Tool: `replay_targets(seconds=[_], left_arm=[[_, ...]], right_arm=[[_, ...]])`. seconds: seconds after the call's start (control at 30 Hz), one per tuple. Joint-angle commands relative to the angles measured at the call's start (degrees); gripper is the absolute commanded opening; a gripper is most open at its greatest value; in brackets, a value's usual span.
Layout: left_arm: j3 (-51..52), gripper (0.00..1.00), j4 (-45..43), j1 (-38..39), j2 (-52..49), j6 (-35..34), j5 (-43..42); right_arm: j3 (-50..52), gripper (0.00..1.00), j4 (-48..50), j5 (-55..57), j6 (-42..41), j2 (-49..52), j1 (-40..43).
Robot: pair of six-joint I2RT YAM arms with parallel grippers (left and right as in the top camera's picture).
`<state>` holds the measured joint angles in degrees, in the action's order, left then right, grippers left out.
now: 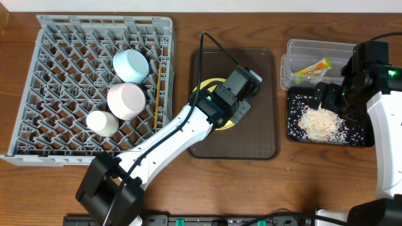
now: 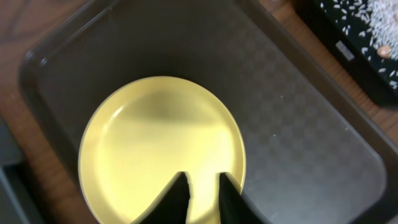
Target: Sort waste into correct bins and load items into the dishwasher
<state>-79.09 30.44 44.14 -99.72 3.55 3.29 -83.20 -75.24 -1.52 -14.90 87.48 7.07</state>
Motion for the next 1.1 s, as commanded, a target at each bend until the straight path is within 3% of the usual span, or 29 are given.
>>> replay_targets(seconds=[0.0, 0.07, 0.37, 0.77, 0.83, 0.93, 1.07], left_arm=[[1.1, 0.30, 0.3, 0.9, -1.8, -0.5, -1.3], [1.2, 0.39, 0.4, 1.6, -3.4, -0.8, -1.4], [1.2, 0.52, -1.2, 3.8, -11.9, -0.8, -1.3], [1.2, 0.53, -2.3, 3.8, -19.8, -0.8, -1.3], [1.2, 0.42, -2.2, 3.8, -20.6, -0.8, -1.3], [1.2, 0.10, -2.0, 3.8, -20.9, -0.8, -1.2], [1.2, 0.08, -2.2, 3.8, -20.8, -0.8, -1.1]], right_arm=[[-0.3, 0.99, 0.0, -0.2, -0.8, -0.6, 0.4], [-0.3, 0.99, 0.0, -0.2, -0.7, -0.6, 0.4], [-0.3, 0.99, 0.0, -0.2, -0.7, -0.6, 0.4], [-0.3, 0.99, 0.0, -0.2, -0.7, -0.6, 0.4], [-0.3, 0.99, 0.0, -0.2, -0.7, -0.6, 0.4], [-0.3, 0.99, 0.0, -0.2, -0.7, -0.6, 0.4], [-0.3, 0.99, 0.0, -0.2, -0.7, -0.6, 0.4]])
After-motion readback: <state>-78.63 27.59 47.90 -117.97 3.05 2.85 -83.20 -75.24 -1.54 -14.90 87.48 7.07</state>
